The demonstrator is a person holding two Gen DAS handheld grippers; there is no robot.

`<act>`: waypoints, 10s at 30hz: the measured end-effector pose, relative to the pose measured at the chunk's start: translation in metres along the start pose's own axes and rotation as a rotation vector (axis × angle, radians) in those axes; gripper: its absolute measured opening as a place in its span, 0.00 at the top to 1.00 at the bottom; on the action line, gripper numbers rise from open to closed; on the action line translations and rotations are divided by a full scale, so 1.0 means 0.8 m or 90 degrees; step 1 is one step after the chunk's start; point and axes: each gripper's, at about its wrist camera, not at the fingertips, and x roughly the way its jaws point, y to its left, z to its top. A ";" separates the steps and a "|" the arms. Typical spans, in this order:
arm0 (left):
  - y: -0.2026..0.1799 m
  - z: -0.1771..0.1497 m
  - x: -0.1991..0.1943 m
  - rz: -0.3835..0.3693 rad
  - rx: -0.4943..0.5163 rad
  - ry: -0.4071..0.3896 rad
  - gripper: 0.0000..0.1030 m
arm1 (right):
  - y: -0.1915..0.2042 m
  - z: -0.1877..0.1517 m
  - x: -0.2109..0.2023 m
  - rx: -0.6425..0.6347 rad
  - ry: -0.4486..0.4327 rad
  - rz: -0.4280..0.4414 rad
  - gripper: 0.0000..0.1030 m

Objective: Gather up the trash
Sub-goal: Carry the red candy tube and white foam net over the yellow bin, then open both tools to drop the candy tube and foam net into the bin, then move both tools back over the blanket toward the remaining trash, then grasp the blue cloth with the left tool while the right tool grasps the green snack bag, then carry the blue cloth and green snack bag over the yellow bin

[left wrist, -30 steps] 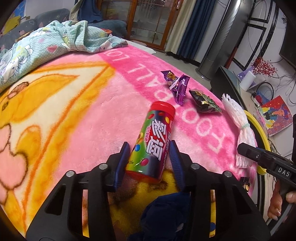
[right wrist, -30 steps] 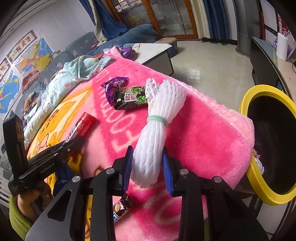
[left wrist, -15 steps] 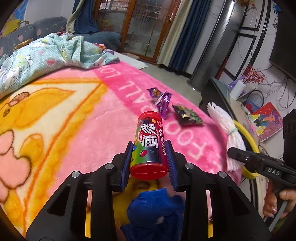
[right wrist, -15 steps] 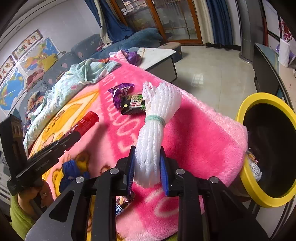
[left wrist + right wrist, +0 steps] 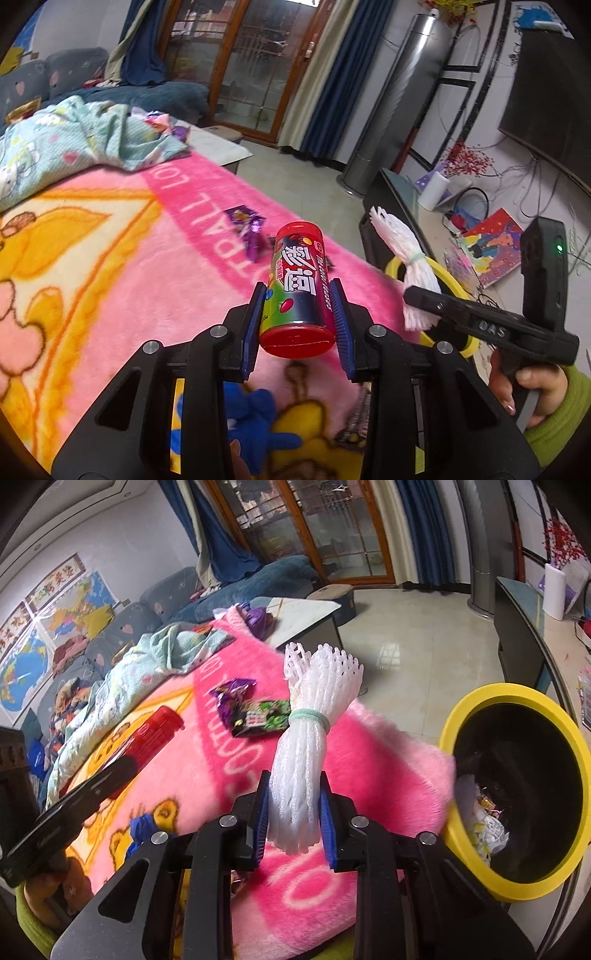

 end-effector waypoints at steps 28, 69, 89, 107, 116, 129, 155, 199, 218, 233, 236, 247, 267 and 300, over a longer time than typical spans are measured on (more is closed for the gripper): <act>-0.118 -0.003 0.025 -0.076 0.118 0.011 0.74 | -0.092 0.019 -0.053 0.083 -0.078 -0.070 0.78; -0.244 -0.027 0.124 -0.124 0.251 0.062 0.74 | -0.269 -0.011 -0.100 0.230 -0.110 -0.187 0.78; -0.260 -0.039 0.185 -0.114 0.259 0.121 0.74 | -0.294 -0.027 -0.076 0.232 -0.055 -0.175 0.77; -0.267 -0.027 0.201 -0.119 0.224 0.112 0.48 | -0.306 -0.028 -0.080 0.254 -0.063 -0.177 0.62; -0.248 -0.020 0.178 -0.111 0.185 0.087 0.17 | -0.299 -0.024 -0.089 0.248 -0.082 -0.177 0.53; -0.207 -0.011 0.120 -0.053 0.166 0.024 0.11 | -0.238 -0.008 -0.106 0.206 -0.128 -0.151 0.38; -0.107 0.002 0.033 0.043 0.096 -0.070 0.11 | -0.081 -0.005 -0.093 0.037 -0.159 -0.080 0.37; 0.086 -0.048 -0.019 0.114 -0.069 0.022 0.11 | 0.043 0.045 0.088 -0.080 -0.009 -0.069 0.38; 0.061 -0.077 0.021 0.067 -0.023 0.134 0.59 | 0.035 0.046 0.164 -0.089 0.042 -0.062 0.55; 0.059 -0.075 0.023 0.052 -0.025 0.128 0.84 | 0.024 0.027 0.131 -0.049 0.038 0.012 0.98; 0.057 -0.074 0.019 0.050 -0.025 0.117 0.87 | 0.030 0.026 0.115 -0.061 0.029 0.020 0.98; 0.035 -0.061 0.002 0.034 -0.017 0.070 0.89 | 0.016 0.035 0.057 -0.067 -0.021 0.006 0.98; -0.055 -0.032 0.000 -0.034 0.058 0.027 0.90 | -0.064 0.046 -0.032 0.013 -0.097 -0.040 0.98; -0.185 -0.022 0.062 -0.124 0.169 0.047 0.90 | -0.197 0.020 -0.108 0.135 -0.156 -0.155 0.98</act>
